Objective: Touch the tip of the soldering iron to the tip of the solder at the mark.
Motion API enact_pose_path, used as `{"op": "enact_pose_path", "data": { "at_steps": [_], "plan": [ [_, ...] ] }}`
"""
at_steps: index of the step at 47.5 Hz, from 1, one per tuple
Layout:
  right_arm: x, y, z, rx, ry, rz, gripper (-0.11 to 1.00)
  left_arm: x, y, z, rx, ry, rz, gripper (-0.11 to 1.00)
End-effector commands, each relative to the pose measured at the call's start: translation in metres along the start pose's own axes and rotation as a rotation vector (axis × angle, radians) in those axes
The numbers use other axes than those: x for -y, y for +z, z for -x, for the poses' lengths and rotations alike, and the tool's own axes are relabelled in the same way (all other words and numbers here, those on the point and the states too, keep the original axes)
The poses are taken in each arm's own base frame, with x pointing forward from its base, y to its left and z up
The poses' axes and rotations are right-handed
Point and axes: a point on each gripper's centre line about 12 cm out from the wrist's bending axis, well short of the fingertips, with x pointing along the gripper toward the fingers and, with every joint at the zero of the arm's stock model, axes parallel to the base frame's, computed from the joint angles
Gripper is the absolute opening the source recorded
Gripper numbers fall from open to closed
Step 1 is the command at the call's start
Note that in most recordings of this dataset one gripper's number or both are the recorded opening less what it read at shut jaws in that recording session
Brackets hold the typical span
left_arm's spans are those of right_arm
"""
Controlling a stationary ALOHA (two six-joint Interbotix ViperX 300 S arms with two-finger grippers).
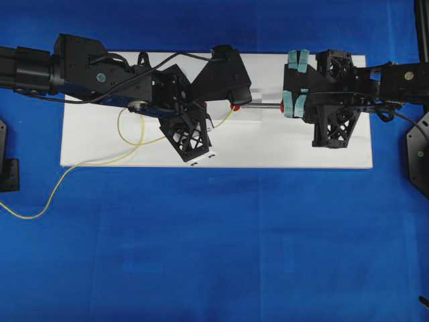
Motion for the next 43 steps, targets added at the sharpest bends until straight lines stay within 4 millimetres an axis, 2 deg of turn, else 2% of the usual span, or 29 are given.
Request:
{"op": "enact_pose_path", "data": {
  "at_steps": [1,43],
  "plan": [
    [-0.0003,0.0054,0.0032,0.021,0.001,0.000,0.06,0.0016,0.0084,0.0090,0.031,-0.007,0.002,0.02],
    [-0.0002,0.0055,0.0032,0.023,0.001,0.002,0.06,0.0011,0.0091,0.0123,0.038,-0.008,-0.009,0.02]
  ]
}}
